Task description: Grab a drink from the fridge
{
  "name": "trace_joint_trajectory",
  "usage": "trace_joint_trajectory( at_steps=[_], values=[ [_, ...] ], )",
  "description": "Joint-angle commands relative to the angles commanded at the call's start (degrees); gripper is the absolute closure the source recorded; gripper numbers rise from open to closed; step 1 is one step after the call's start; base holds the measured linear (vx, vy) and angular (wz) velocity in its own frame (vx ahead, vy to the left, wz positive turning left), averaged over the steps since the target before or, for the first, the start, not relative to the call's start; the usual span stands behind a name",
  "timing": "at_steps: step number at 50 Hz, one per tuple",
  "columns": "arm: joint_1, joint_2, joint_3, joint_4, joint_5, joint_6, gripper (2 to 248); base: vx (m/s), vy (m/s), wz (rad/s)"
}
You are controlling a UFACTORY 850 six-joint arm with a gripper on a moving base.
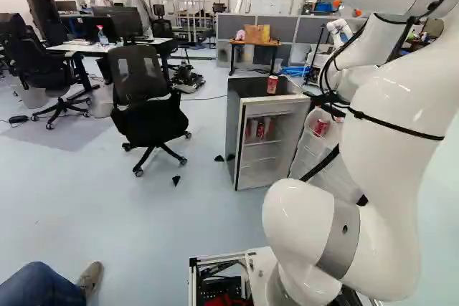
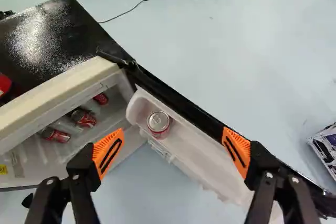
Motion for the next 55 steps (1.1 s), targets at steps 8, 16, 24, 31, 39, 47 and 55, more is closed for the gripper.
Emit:
trace_joint_trajectory(
  at_steps=[8,16,24,31,39,47,55],
  values=[
    [-1.0,-0.4,-1.6,0.0,-1.2,0.0,3,0.000,0.000,0.000],
    [-1.9,-0.8,-3.2,0.0,-2.8,0.0,3,0.000,0.000,0.000],
    [-2.9,-1.2,-4.9,0.0,-4.6,0.0,3,0.000,0.000,0.000],
    [-3.7,-1.7,-6.4,0.0,-6.4,0.0,3,0.000,0.000,0.000],
    [-4.6,-2.2,-8.2,0.0,-8.6,0.0,3,0.000,0.000,0.000],
    [-5.4,-3.7,-10.1,0.0,-10.7,0.0,3,0.000,0.000,0.000],
    [-6.3,-5.3,-12.0,0.0,-12.9,0.0,3,0.000,0.000,0.000]
  ],
)
